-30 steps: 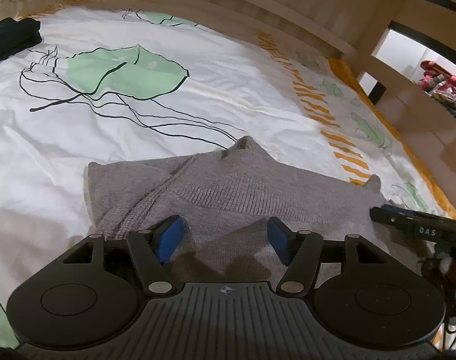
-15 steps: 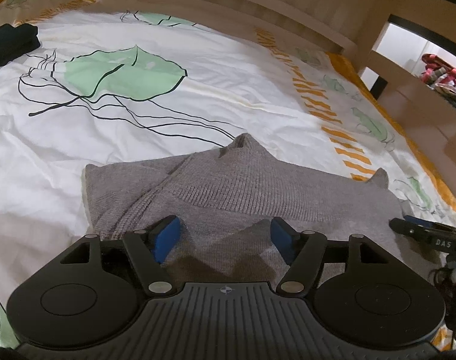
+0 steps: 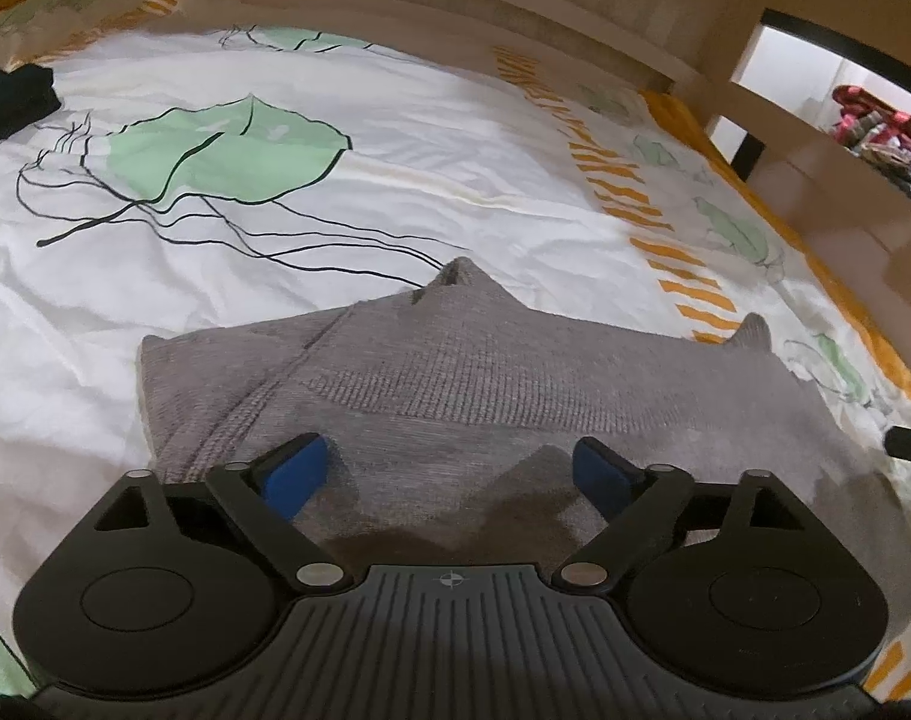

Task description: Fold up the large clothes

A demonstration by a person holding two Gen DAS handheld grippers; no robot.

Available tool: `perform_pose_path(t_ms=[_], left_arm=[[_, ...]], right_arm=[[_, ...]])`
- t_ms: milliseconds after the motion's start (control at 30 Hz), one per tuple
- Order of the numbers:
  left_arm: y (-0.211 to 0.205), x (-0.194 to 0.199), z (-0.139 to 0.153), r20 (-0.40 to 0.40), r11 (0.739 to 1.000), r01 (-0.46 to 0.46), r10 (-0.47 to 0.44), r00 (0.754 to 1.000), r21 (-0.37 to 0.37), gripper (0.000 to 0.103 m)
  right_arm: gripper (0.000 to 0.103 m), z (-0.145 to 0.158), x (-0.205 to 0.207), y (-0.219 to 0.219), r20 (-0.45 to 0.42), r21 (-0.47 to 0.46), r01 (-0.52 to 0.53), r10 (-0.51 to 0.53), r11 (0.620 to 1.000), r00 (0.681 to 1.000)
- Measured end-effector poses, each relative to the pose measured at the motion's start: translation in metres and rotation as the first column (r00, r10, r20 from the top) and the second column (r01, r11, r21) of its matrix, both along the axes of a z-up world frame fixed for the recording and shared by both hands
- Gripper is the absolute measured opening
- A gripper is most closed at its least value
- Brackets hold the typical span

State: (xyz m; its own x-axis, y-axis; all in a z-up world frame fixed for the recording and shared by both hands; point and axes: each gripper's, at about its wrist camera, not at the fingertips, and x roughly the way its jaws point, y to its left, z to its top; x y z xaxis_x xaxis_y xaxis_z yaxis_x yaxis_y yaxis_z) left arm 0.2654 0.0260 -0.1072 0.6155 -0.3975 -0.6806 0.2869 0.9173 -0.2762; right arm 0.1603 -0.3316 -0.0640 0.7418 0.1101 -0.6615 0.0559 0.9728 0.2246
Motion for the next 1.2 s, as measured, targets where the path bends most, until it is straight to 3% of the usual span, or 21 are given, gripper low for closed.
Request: perform_pose_path(t_ms=[267,467,733,933,1067,1200], left_arm=[[-0.011,-0.003,-0.003,0.029,0.998,0.019,-0.020,0.999,0.060,0.100],[-0.015,-0.004,-0.004,0.033,0.996,0.020,-0.023,0.999,0.084,0.102],[-0.019,-0.007,-0.005,0.047,0.995,0.012,-0.017,0.999,0.098,0.103],[-0.022,-0.007,-0.005,0.053,0.994,0.015,-0.021,0.998,0.113,0.103],[-0.021,-0.004,0.001,0.026,0.994,0.018,-0.021,0.999,0.107,0.101],[-0.014,-0.013,0.023,0.019,0.997,-0.064,0.063,0.998,0.042,0.092]], right_arm=[[0.102,-0.023,-0.010,-0.034,-0.218,0.174,0.067,-0.028,0.983,0.975],[0.103,-0.040,-0.005,-0.040,-0.282,0.227,0.041,0.025,0.973,0.959],[0.103,-0.052,0.014,-0.061,-0.230,0.426,0.056,0.049,0.903,0.972],[0.103,-0.065,0.025,-0.070,-0.172,0.569,0.048,0.061,0.821,0.983],[0.103,-0.062,0.023,-0.067,-0.175,0.561,0.050,0.060,0.827,0.983],[0.103,-0.058,0.026,-0.062,-0.198,0.528,0.056,0.059,0.847,0.979]])
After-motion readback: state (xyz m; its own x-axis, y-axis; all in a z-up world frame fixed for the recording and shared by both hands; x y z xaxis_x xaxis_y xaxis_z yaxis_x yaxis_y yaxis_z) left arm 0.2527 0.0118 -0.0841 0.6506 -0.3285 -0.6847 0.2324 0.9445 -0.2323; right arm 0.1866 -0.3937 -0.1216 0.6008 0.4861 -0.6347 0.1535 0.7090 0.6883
